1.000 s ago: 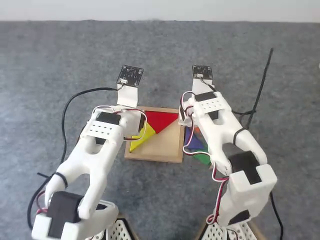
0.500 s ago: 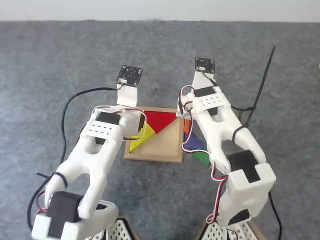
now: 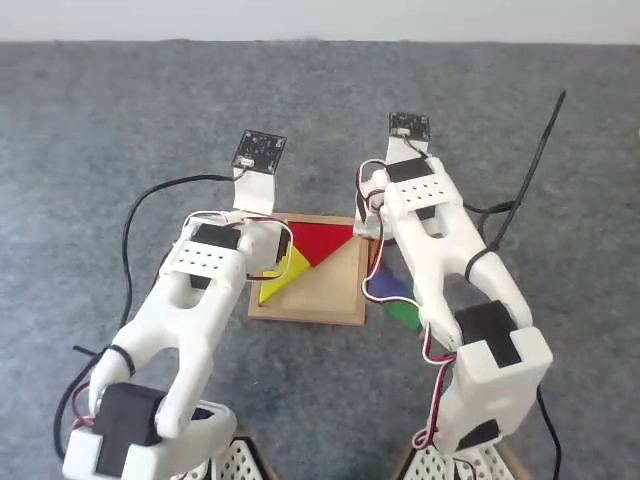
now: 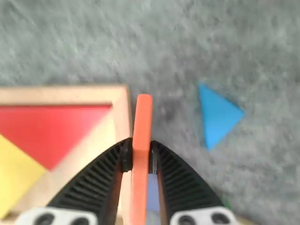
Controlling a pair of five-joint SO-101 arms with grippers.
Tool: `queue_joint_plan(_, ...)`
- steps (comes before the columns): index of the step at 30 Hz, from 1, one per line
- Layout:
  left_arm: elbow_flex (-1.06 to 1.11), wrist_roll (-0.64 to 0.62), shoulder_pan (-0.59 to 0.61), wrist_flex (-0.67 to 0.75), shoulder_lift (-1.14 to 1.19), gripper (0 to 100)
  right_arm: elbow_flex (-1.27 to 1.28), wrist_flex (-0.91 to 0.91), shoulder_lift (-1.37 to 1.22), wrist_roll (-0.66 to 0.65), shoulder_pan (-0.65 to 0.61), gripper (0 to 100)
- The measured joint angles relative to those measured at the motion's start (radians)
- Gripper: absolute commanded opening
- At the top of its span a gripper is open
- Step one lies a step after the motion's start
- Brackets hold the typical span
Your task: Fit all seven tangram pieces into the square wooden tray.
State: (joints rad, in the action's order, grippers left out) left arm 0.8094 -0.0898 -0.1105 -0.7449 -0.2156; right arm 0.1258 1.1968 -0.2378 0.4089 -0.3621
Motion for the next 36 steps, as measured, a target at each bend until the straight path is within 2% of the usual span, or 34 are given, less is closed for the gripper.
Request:
queue_joint_plan(4, 0.000, 0.000, 0.000, 0.000, 0.000, 7, 0.020, 0.066, 0.118, -0.002, 0.002, 0.6)
queue_joint_plan(10, 0.000, 0.000, 0.043, 0.000, 0.000, 7, 0.212, 0.075, 0.364, -0.034, -0.009, 0.6)
queue_joint_plan(20, 0.000, 0.000, 0.054, 0.000, 0.000, 7, 0.474, -0.235, 0.451, -0.049, -0.193, 0.6)
queue_joint_plan(27, 0.000, 0.000, 0.055, 0.000, 0.000, 7, 0.605, -0.482, 0.451, -0.049, -0.241, 0.6)
queue_joint_plan(36, 0.000, 0.000, 0.055, 0.000, 0.000, 7, 0.629, -0.540, 0.453, -0.048, -0.242, 0.6)
